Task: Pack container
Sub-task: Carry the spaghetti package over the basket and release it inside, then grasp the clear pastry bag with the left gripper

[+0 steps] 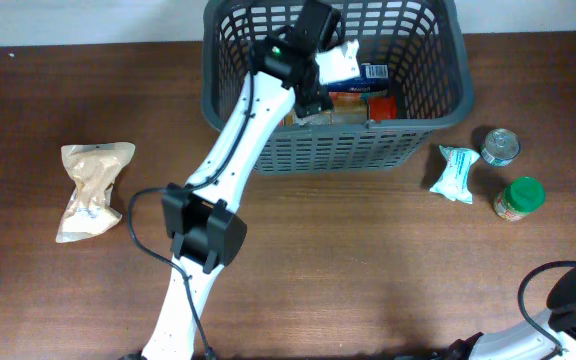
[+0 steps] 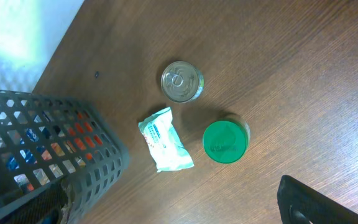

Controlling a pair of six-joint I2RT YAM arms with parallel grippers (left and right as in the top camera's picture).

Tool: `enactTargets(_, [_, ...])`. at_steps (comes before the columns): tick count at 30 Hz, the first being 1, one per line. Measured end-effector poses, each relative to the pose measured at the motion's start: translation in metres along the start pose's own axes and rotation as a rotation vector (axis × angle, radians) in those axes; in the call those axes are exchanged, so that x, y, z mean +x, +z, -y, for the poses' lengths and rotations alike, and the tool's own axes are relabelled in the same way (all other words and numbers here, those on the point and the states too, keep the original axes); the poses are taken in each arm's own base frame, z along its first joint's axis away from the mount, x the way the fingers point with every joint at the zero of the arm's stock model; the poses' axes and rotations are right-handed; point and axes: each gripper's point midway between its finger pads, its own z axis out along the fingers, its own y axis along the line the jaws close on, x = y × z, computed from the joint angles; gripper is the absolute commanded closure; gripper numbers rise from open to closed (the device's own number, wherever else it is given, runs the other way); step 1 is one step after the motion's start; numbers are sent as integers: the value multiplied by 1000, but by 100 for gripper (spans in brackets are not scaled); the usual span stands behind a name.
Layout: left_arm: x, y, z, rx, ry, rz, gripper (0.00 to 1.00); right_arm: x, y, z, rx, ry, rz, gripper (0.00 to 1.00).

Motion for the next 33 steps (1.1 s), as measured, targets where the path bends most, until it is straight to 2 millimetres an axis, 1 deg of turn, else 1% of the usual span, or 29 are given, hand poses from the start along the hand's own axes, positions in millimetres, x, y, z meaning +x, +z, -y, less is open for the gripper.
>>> enactTargets(1, [-3, -23, -13, -38, -49, 13, 1, 0, 0, 0, 0, 0, 0, 1])
enactTargets(3, [0, -63, -29, -87, -108, 21, 1, 0, 0, 0, 0, 0, 0, 1])
enactTargets(5, [11, -127, -58, -188, -187, 52, 1, 0, 0, 0, 0, -1, 0, 2])
enactTargets(7, [31, -183, -81, -277, -254, 76, 0, 0, 0, 0, 0, 0, 0, 1])
enactTargets(8, [48, -216, -95, -334, -301, 91, 0, 0, 0, 0, 0, 0, 0, 1])
enactTargets(9, [65, -245, -106, -386, -347, 102, 0, 0, 0, 0, 0, 0, 0, 1])
enactTargets(11, [107, -297, -124, -487, -443, 98, 0, 0, 0, 0, 0, 0, 0, 1])
enactTargets(13, [158, -338, -134, -574, -549, 57, 0, 0, 0, 0, 0, 0, 0, 1])
enactTargets(14, [196, -356, -134, -612, -628, 0, 0, 0, 0, 0, 0, 0, 0, 1])
enactTargets(15, [228, -360, -132, -617, -699, -51, 0, 0, 0, 0, 0, 0, -1, 1])
enactTargets(16, [245, -354, -128, -594, -737, -88, 0, 0, 0, 0, 0, -1, 1, 1])
enactTargets(17, [267, -341, -121, -549, -786, -137, 0, 0, 0, 0, 0, -1, 0, 1])
enactTargets(18, [283, -330, -116, -513, -824, -174, 0, 0, 0, 0, 0, -1, 0, 1])
enactTargets(19, [303, -311, -109, -460, -873, -222, 0, 0, 0, 0, 1, 0, -1, 1])
enactTargets(21, [344, -267, -90, -336, -961, -331, 0, 0, 0, 0, 0, 0, -1, 1])
enactTargets(23, [386, -214, -63, -191, -1045, -443, 1, 0, 0, 0, 0, 0, 0, 1])
enactTargets(25, [415, -171, -34, -69, -1103, -522, 1, 0, 0, 0, 0, -1, 0, 1])
enactTargets(26, [429, -149, -15, 1, -1135, -553, 1, 0, 0, 0, 0, -1, -1, 1])
enactTargets(29, [446, -113, 15, 113, -1196, -570, 1, 0, 0, 0, 0, -1, 0, 1])
enactTargets(33, [461, -83, 41, 203, -1244, -583, 0, 0, 0, 0, 0, -1, 0, 1])
